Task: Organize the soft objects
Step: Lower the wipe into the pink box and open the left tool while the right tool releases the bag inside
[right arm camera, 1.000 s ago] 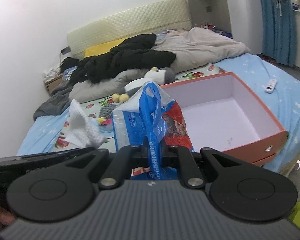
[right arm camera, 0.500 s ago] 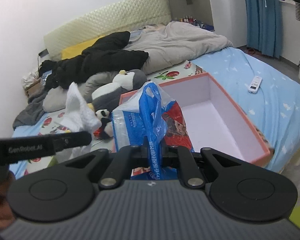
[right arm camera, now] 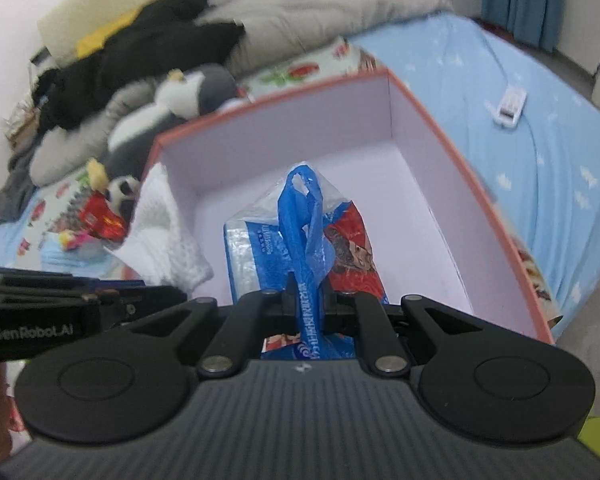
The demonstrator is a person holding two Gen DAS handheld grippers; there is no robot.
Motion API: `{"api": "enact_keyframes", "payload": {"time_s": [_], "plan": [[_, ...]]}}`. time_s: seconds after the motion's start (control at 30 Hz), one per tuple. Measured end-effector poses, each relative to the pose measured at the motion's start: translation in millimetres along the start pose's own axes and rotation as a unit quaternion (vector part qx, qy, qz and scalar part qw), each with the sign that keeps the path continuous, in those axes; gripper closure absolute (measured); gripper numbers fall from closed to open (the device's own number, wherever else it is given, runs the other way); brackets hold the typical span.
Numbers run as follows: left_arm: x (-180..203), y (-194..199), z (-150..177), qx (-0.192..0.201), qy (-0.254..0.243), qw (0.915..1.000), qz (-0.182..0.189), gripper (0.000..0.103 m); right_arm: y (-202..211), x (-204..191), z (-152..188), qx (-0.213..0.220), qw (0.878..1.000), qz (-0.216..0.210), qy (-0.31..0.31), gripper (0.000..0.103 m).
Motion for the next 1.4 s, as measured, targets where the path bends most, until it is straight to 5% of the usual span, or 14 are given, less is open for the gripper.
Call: {"api": "enact_keyframes", "payload": {"time_s": [0.27,0.3,0.37,0.43,0.5,0.87,1.07,1.4], "plan": [[4,-14,-6,-0.017,-0.003,0.9999,0.001,0.083,-16,14,8,-0.029,0.999,0.013,-0.007,0.090],[4,-13,-6,-0.017,-0.006,0.9998,0.002,0.072,-16,16,8,-0.029,0.999,0.012,-0.009,0.089],[6,-10,-7,-0.015,-0.010,0.9998,0.001,0.055,-18,19,7,-0.032,0.999,0.010,-0.014,0.082],[3,-5,-7,-0.004,-0.010,0.9999,-0.007,0.055,-18,23,7,-0.032,0.999,0.011,-0.019,0.059],[2,-3,-7,-0.008,-0.006,0.9999,-0.005,0.055,-16,23,8,-0.029,0.999,0.006,-0.022,0.055],[-2,48,0,0.071,-0.032,0.9968,-0.016,0.055,20,10,11,0.025,1.000,-0.005,-0.005,0.055],[1,86,16,0.131,-0.053,0.9894,-0.032,0.055,45,-4,25,0.065,0.998,-0.012,0.012,0.055],[-2,130,59,0.177,-0.037,0.9832,-0.026,0.055,82,-34,46,0.115,0.992,-0.019,0.041,0.055]]}}
Point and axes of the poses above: each gripper's, at about its wrist camera, not at the fingertips, and y roughly against the way its jaws point, x to its right, z to its underside, the point moved 10 cm from there along -y, roughly the way its jaws point, and after that the axes turned 15 degrees about -z, right-handed, at the moved point
